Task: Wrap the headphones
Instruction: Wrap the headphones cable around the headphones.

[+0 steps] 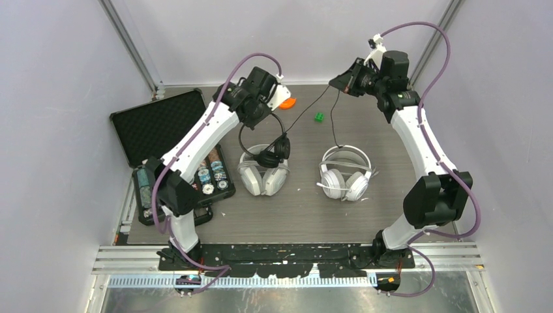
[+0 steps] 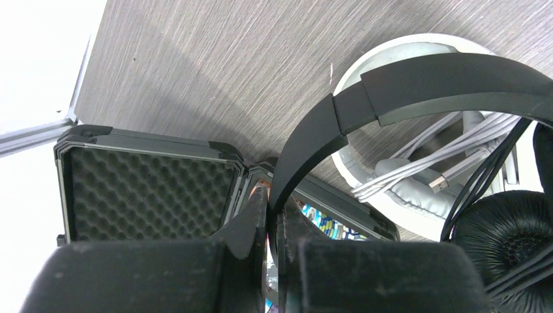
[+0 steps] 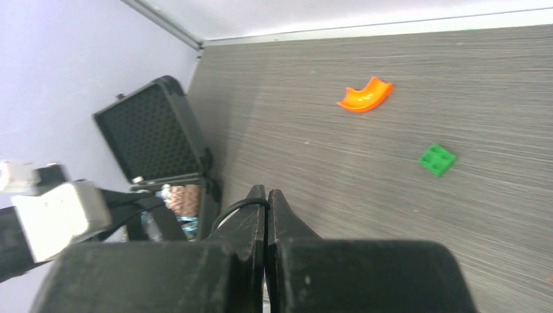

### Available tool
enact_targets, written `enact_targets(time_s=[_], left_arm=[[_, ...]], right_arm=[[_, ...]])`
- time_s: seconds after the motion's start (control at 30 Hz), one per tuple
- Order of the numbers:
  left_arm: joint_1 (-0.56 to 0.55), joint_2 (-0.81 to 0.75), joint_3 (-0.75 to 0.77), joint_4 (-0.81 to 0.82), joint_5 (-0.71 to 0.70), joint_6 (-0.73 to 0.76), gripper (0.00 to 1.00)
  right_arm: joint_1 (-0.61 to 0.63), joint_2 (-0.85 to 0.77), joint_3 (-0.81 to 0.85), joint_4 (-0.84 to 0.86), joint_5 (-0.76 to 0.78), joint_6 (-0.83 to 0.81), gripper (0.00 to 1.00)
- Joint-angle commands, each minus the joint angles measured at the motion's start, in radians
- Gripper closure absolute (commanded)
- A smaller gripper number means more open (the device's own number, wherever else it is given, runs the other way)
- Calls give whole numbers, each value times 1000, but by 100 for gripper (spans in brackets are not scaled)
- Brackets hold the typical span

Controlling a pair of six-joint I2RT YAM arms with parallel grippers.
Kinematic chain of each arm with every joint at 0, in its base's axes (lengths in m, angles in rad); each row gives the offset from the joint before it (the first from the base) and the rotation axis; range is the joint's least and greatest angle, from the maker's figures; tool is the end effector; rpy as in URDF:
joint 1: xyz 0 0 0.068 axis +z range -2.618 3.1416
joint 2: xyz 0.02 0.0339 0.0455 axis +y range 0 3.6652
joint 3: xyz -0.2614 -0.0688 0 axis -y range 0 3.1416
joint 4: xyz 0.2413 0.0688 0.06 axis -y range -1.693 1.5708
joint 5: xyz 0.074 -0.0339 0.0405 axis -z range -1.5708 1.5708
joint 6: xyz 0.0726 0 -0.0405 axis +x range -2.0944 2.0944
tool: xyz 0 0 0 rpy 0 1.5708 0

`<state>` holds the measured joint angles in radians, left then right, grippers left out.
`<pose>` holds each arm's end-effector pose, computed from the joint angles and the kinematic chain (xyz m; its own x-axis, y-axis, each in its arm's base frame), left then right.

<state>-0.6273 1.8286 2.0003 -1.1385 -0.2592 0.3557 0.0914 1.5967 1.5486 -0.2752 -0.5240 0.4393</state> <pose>0.3316 -0.2174 0.3479 -0.4681 0.7552 -0.4589 0.6534 0.6454 0.3955 0.3955 0.0727 0.3797 -0.5209 0.3220 -0.7906 -0.3646 0.7535 0.5471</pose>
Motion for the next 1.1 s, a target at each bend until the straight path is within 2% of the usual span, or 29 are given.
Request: enact_targets(time_s=[0.0, 0.23, 0.47, 0.67, 0.87, 1.07], left_arm=[[-6, 25, 83, -44, -69, -3, 100], [-6, 80, 161, -96, -125, -66, 100], [10, 194, 336, -224, -141, -193, 100], [56, 259, 459, -296, -107, -319, 100], [103, 261, 470, -286, -44, -445, 100], [190, 218, 414, -191, 66, -582, 100]], right_arm=[[29, -91, 12, 110, -93, 116, 100], [91, -142, -6, 133, -129, 204, 100], [168, -192, -69, 269, -155, 396, 100], [252, -228, -92, 254, -78, 452, 100], [353, -226, -74, 195, 7, 506, 100], [426, -233, -122, 268, 80, 612, 100]])
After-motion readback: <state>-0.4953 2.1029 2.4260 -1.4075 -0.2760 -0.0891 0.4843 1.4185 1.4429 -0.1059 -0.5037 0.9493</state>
